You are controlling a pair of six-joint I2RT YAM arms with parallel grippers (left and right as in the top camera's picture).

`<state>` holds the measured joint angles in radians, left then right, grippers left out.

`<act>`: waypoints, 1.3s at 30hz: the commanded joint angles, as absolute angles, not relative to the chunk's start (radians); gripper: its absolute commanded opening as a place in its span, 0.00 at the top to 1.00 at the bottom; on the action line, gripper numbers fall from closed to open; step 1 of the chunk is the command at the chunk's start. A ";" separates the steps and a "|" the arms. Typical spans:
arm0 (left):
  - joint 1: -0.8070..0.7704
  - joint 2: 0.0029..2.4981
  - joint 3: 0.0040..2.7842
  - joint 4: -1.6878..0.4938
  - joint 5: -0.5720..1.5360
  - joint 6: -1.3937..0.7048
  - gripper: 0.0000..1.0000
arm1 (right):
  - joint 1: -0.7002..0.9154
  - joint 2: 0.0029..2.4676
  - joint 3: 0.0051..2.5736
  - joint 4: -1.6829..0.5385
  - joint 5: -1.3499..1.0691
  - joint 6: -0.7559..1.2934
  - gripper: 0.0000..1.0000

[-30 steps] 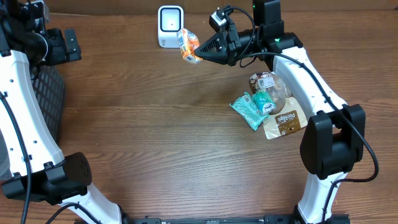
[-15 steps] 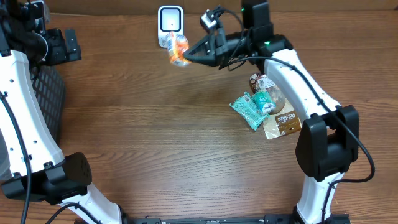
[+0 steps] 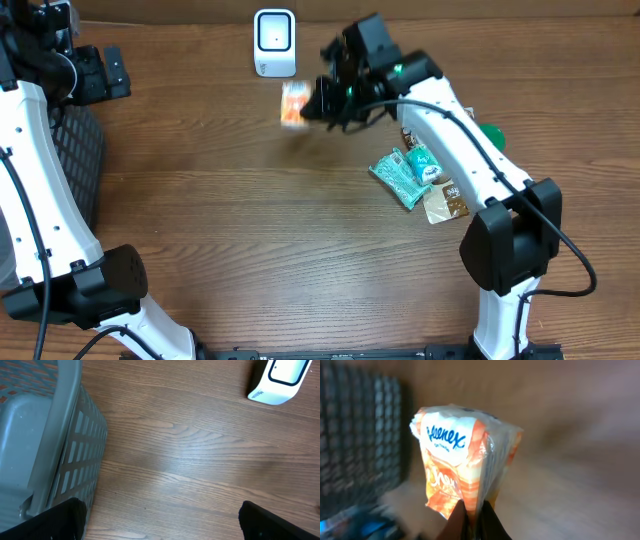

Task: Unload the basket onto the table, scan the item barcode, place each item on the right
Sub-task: 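Carry the orange pack up to the scanner and hold it there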

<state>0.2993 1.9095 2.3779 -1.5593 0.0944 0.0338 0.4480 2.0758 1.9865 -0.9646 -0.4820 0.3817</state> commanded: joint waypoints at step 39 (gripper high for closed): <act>0.299 1.893 2.397 -1.559 0.101 0.049 0.00 | 0.593 2.633 2.279 -0.083 0.484 -0.978 0.96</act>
